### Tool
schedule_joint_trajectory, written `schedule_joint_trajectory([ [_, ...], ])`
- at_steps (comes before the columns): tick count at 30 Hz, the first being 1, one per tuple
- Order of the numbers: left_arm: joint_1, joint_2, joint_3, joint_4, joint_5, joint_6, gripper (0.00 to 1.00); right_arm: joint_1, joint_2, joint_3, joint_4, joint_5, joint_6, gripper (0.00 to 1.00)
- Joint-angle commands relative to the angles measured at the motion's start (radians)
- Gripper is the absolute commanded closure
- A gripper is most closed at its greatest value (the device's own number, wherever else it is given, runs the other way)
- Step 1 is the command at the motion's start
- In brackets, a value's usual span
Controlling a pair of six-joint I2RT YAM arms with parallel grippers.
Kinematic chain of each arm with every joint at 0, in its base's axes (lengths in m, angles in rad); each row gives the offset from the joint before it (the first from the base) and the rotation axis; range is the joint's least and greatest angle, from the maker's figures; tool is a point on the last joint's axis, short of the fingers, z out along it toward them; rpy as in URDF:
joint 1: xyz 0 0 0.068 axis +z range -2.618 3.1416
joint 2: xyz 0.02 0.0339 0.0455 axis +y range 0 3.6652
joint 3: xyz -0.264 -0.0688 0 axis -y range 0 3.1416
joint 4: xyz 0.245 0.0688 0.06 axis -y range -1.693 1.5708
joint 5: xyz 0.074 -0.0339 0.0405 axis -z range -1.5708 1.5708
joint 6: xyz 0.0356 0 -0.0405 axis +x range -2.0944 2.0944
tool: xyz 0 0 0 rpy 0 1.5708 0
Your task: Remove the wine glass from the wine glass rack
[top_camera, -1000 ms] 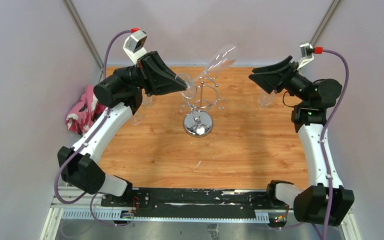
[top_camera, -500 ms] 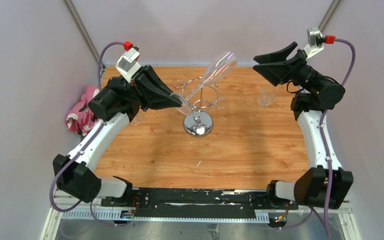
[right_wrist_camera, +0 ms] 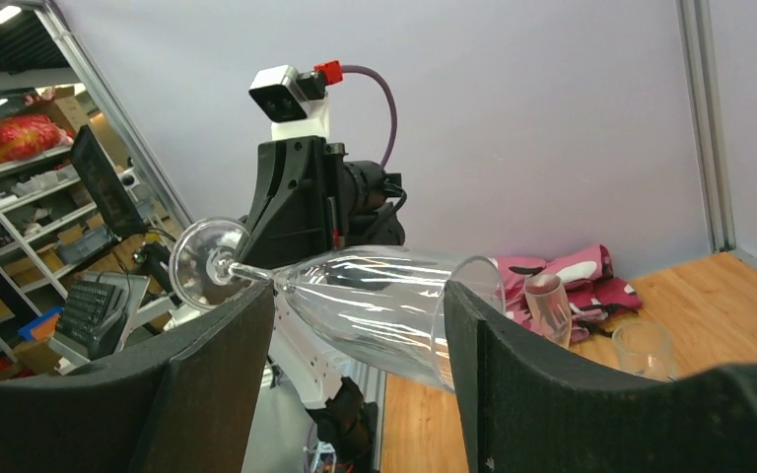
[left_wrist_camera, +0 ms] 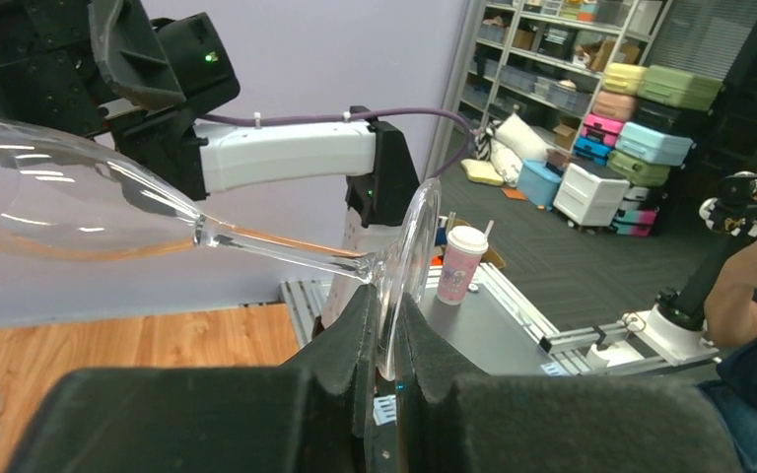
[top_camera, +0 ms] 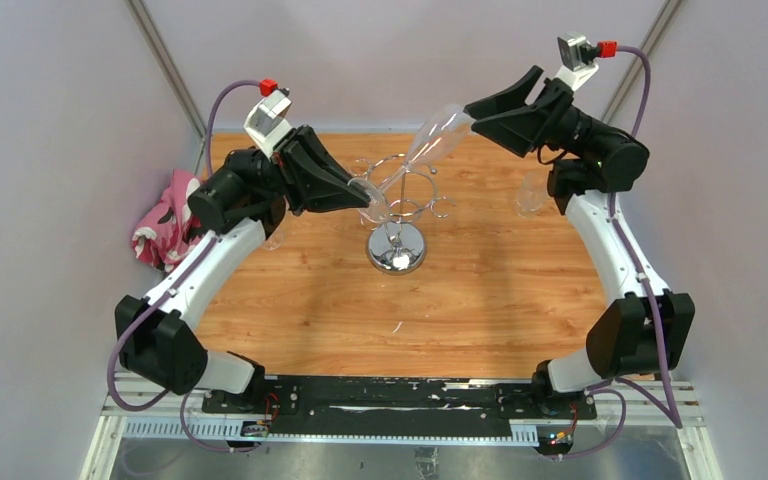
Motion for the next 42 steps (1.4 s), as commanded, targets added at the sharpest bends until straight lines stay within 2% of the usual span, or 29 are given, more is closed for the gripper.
schedule_joint_trajectory([
  [1, -0.004, 0.02, 0.03, 0.058, -0.024, 0.008, 1.0, 0.067, -0.019, 0.011, -0.042, -0.053, -0.072, 0.32],
  [5, -0.004, 0.022, 0.03, 0.057, -0.028, 0.006, 1.0, 0.071, -0.046, -0.025, -0.155, -0.062, -0.174, 0.32],
  [13, -0.004, 0.016, 0.032, 0.057, -0.029, -0.004, 1.0, 0.078, -0.05, -0.058, -0.176, -0.061, -0.205, 0.32],
  [19, -0.003, 0.036, 0.028, 0.057, -0.023, 0.004, 1.0, 0.083, -0.027, -0.037, 0.078, -0.06, -0.008, 0.37],
  [23, 0.0, 0.103, 0.102, 0.057, 0.009, -0.016, 1.0, 0.084, -0.033, -0.026, 0.211, -0.061, 0.12, 0.38],
  [33, 0.035, 0.346, 0.347, 0.058, 0.018, -0.144, 1.0, 0.088, -0.198, -0.122, 0.052, -0.092, -0.038, 0.43],
  [42, 0.043, 0.393, 0.303, 0.058, 0.014, -0.132, 1.0, 0.088, -0.288, -0.135, -0.12, -0.089, -0.185, 0.5],
])
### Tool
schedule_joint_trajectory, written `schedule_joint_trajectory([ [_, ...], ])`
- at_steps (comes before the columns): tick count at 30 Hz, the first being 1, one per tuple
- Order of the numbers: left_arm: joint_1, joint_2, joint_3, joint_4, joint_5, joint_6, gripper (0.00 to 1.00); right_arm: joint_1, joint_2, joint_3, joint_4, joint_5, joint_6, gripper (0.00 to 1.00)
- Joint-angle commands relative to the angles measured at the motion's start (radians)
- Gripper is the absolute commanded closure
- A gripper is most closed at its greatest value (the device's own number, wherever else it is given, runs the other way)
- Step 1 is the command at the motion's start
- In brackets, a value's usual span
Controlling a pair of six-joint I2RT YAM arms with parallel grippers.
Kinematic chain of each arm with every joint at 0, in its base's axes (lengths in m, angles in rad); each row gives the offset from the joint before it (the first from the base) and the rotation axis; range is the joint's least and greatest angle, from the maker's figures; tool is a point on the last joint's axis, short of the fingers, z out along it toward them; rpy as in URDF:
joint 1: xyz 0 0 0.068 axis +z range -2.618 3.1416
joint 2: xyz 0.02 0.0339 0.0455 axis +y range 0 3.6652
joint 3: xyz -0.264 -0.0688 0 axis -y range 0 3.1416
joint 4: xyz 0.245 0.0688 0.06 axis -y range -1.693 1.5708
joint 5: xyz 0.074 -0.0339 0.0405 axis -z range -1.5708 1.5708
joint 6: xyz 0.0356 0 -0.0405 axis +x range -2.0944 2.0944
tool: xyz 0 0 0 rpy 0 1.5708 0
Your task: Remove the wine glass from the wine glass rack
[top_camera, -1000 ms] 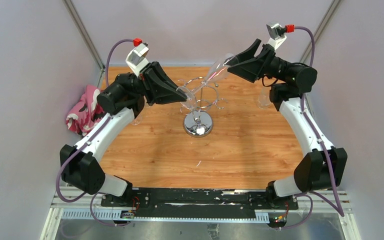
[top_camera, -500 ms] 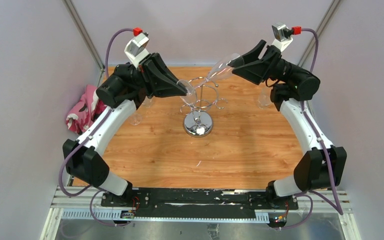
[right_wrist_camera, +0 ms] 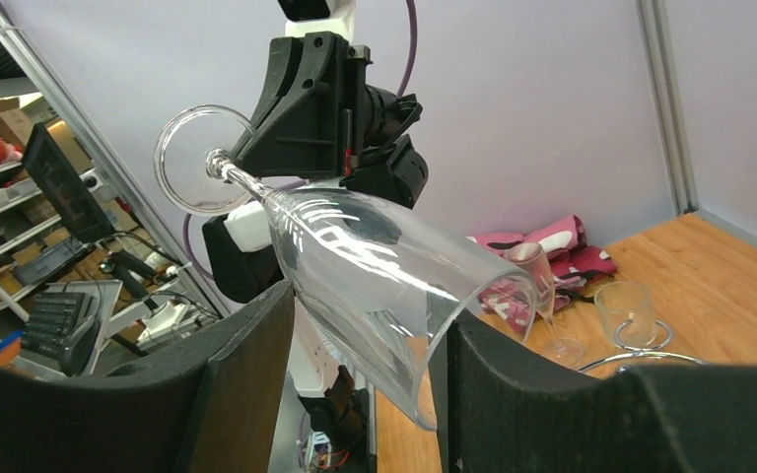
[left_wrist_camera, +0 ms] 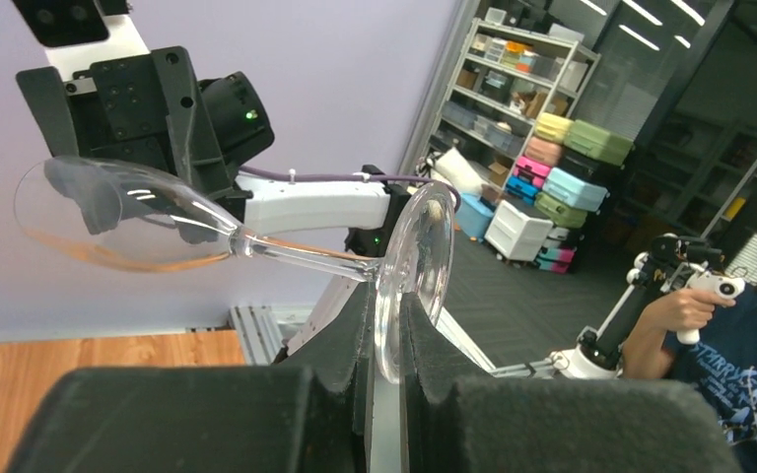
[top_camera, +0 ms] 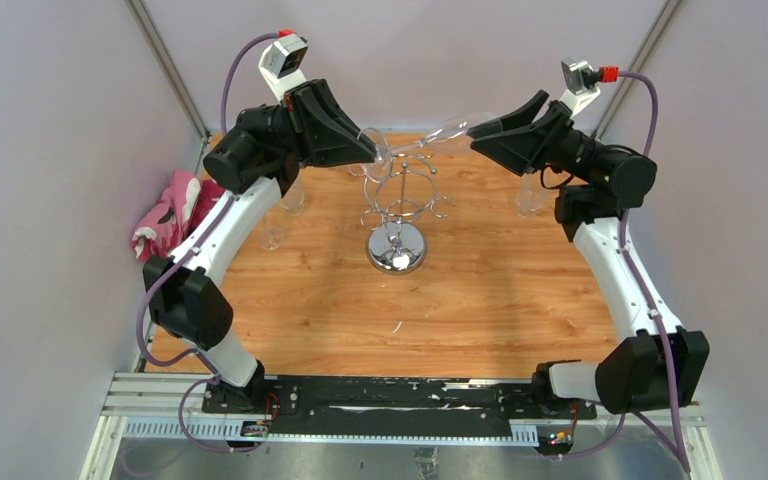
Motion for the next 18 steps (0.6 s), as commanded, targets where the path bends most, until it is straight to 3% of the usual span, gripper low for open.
schedule_joint_trajectory([
  [1, 0.024, 0.12, -0.075, 0.038, 0.047, 0.161, 1.0, 0.07, -0.131, 0.036, 0.06, -0.079, -0.02, 0.51],
  [10, 0.048, 0.218, -0.078, 0.038, 0.041, 0.164, 1.0, 0.069, -0.195, 0.034, -0.039, -0.076, -0.082, 0.52],
  [18, 0.073, 0.349, 0.029, 0.039, 0.035, 0.098, 1.0, 0.077, -0.247, 0.034, -0.088, -0.075, -0.103, 0.55],
])
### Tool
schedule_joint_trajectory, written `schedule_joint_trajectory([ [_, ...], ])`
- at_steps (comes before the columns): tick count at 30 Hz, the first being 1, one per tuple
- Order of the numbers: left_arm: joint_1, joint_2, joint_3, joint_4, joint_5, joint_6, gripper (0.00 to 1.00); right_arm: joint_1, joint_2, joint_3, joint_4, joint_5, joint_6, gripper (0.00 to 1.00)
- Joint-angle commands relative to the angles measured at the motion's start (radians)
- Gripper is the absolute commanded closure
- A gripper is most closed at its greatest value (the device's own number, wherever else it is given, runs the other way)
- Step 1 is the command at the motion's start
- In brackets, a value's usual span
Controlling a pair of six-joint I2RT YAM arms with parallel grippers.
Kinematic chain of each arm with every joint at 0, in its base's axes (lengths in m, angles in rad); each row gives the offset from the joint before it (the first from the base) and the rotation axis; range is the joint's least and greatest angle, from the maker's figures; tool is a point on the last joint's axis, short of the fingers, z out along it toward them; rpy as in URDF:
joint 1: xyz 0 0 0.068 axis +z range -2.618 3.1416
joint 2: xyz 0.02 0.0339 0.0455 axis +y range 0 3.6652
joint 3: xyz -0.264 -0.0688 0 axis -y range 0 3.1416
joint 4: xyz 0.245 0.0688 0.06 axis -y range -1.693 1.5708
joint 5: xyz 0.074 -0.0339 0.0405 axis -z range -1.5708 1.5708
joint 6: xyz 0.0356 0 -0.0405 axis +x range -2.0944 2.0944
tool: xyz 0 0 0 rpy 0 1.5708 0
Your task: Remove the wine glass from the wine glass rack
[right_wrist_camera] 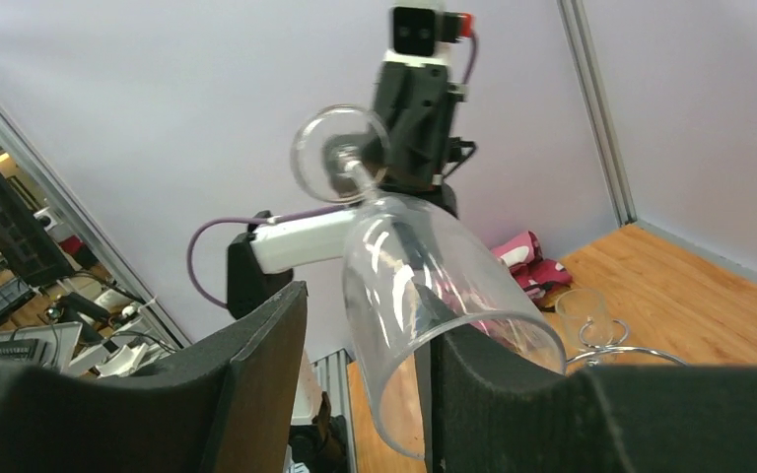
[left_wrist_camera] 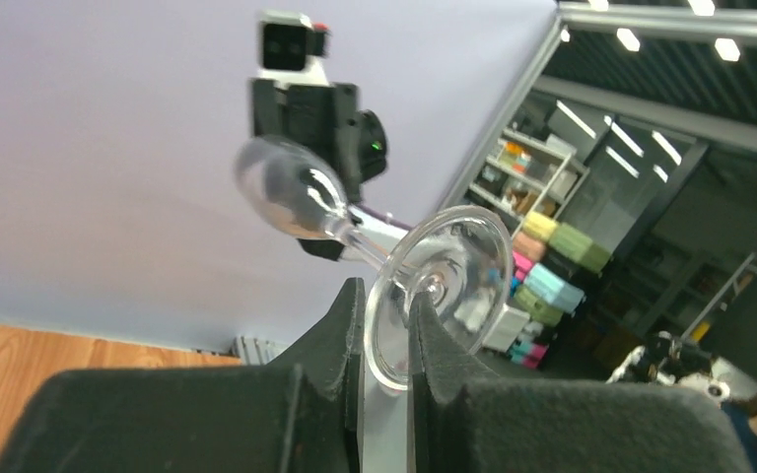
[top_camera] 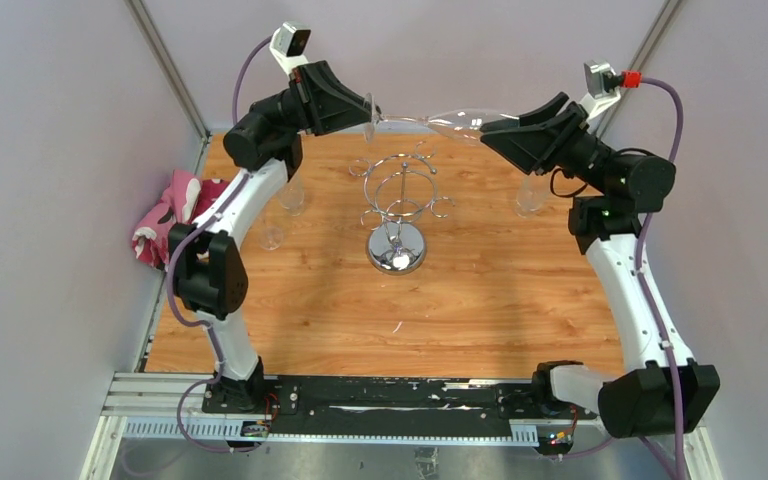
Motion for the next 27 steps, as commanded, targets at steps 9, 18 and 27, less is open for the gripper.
schedule_joint_trajectory([
  [9, -0.008, 0.276, 0.148, 0.034, 0.117, 0.085, 1.0, 0.146, -0.15, 0.026, 0.008, -0.151, -0.058, 0.65],
  [18, -0.001, 0.193, 0.082, 0.033, 0.058, 0.112, 1.0, 0.166, -0.127, 0.045, -0.433, -0.078, -0.327, 0.94],
  [27, 0.02, 0.151, 0.038, -0.023, 0.034, 0.033, 1.0, 0.177, -0.201, 0.082, -1.141, 0.191, -0.847, 0.86],
])
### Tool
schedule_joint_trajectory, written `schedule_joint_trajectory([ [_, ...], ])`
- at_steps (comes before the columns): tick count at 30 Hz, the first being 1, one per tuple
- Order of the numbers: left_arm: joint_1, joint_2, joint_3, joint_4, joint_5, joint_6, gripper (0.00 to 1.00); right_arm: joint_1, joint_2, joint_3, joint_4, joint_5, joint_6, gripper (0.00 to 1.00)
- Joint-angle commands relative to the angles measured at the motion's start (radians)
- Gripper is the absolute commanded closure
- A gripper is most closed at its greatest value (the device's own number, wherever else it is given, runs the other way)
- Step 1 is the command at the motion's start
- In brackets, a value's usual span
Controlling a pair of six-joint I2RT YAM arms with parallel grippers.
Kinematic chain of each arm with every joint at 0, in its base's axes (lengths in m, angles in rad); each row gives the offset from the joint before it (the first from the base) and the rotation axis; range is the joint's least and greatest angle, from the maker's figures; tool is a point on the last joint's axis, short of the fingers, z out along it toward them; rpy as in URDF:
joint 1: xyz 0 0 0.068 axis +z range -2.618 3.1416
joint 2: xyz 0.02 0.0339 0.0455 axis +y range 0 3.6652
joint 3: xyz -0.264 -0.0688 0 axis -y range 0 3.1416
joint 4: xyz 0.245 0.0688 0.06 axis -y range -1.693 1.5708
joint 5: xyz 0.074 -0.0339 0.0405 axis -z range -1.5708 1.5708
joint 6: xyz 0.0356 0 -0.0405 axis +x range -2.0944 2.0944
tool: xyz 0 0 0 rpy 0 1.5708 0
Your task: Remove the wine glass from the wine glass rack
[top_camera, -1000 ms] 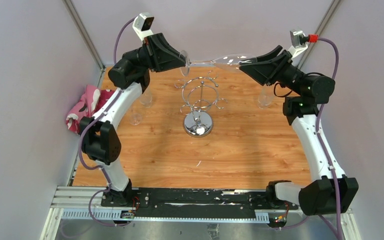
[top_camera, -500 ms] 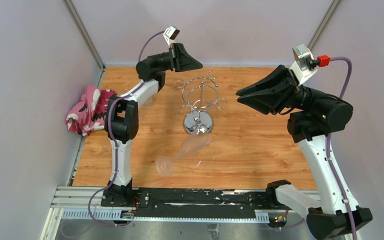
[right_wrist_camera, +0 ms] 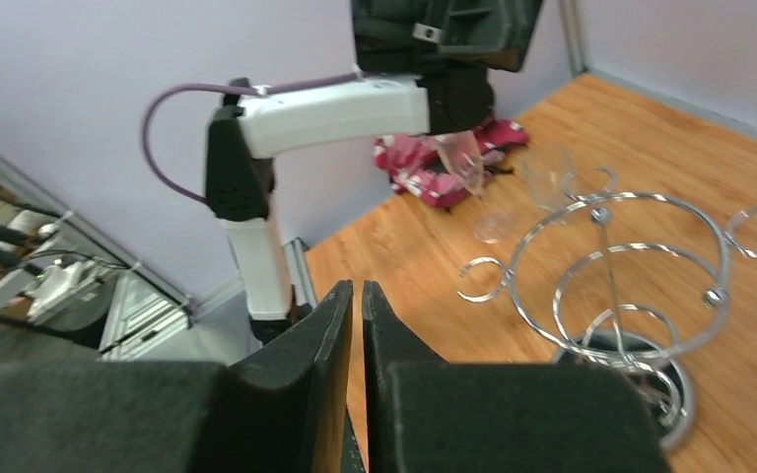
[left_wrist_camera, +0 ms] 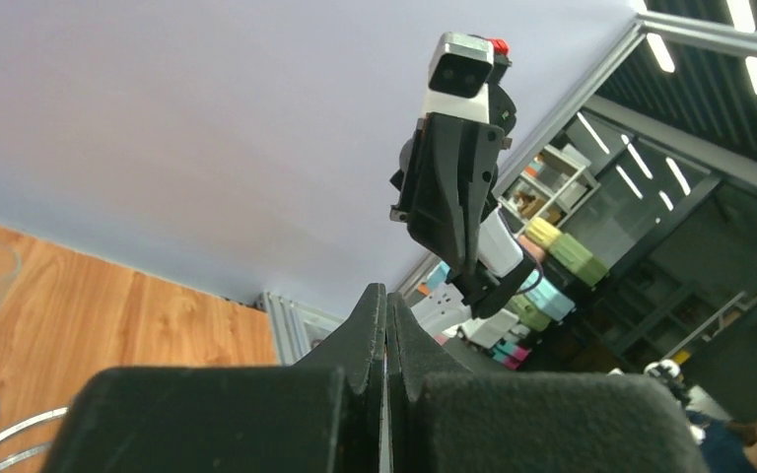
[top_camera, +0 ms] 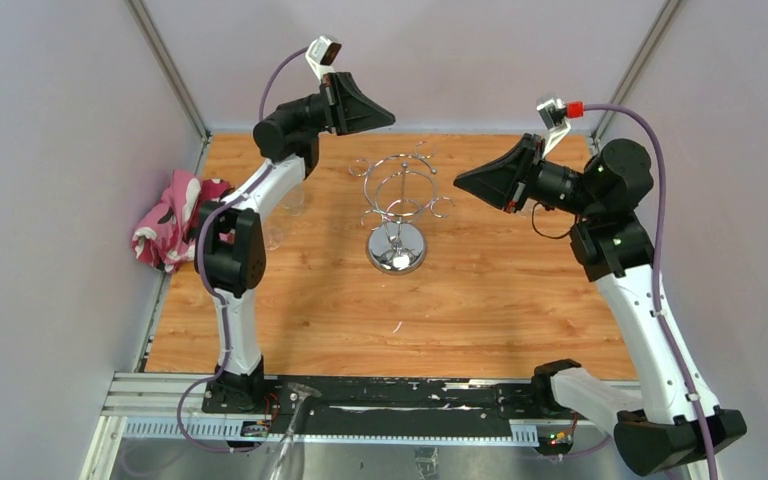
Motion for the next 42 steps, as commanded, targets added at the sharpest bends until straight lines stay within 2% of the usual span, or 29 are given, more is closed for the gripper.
schedule_joint_trajectory([
  [1, 0.021, -0.096, -0.118, -0.046, 0.008, 0.065, 1.0, 0.02, -0.067, 0.014, -0.357, 0.184, -0.295, 0.86],
  [7, 0.045, -0.289, -0.307, -0.303, 0.013, 0.289, 1.0, 0.043, -0.071, -0.044, -0.477, 0.26, -0.388, 0.83],
  [9, 0.045, -0.383, -0.4, -0.49, -0.006, 0.454, 1.0, 0.093, -0.069, -0.051, -0.534, 0.329, -0.423, 0.8],
  [10, 0.045, -0.438, -0.427, -0.659, -0.021, 0.618, 1.0, 0.131, -0.069, -0.052, -0.553, 0.365, -0.458, 0.78],
  [12, 0.047, -0.548, -0.408, -1.229, -0.148, 1.067, 1.0, 0.225, -0.063, -0.057, -0.617, 0.465, -0.513, 0.75],
  [13, 0.042, -0.587, -0.351, -1.553, -0.288, 1.302, 1.0, 0.268, -0.056, -0.059, -0.639, 0.505, -0.531, 0.75],
  [14, 0.027, -0.614, -0.279, -1.825, -0.479, 1.472, 1.0, 0.307, -0.049, -0.061, -0.653, 0.537, -0.544, 0.75],
  [15, 0.01, -0.632, -0.227, -1.985, -0.63, 1.57, 1.0, 0.337, -0.041, -0.064, -0.662, 0.564, -0.548, 0.75],
  [17, 0.006, -0.668, -0.19, -2.128, -0.776, 1.621, 1.0, 0.387, -0.029, -0.077, -0.658, 0.593, -0.548, 0.75],
  [20, 0.003, -0.737, -0.218, -2.16, -0.878, 1.607, 1.0, 0.416, -0.014, -0.091, -0.639, 0.607, -0.547, 0.75],
  [24, 0.003, -0.829, -0.315, -2.155, -0.976, 1.592, 1.0, 0.42, -0.004, -0.085, -0.657, 0.698, -0.563, 0.75],
  [27, 0.001, -0.883, -0.385, -2.112, -0.997, 1.589, 1.0, 0.421, -0.021, -0.094, -0.656, 0.799, -0.562, 0.75],
  [28, -0.001, -0.899, -0.411, -2.087, -0.992, 1.591, 0.99, 0.422, -0.024, -0.098, -0.658, 0.88, -0.559, 0.75],
  [33, -0.063, -0.994, -0.546, -1.956, -1.073, 1.626, 0.8, 0.427, -0.034, -0.102, -0.671, 1.197, -0.591, 0.73],
  [35, -0.089, -1.03, -0.592, -1.894, -1.108, 1.647, 0.7, 0.427, -0.024, -0.095, -0.654, 1.296, -0.603, 0.67],
  [37, -0.101, -1.059, -0.618, -1.86, -1.125, 1.66, 0.63, 0.428, -0.008, -0.082, -0.639, 1.379, -0.605, 0.64],
  [42, -0.103, -1.077, -0.649, -1.837, -1.135, 1.674, 0.58, 0.428, 0.019, -0.075, -0.558, 1.462, -0.635, 0.61],
])
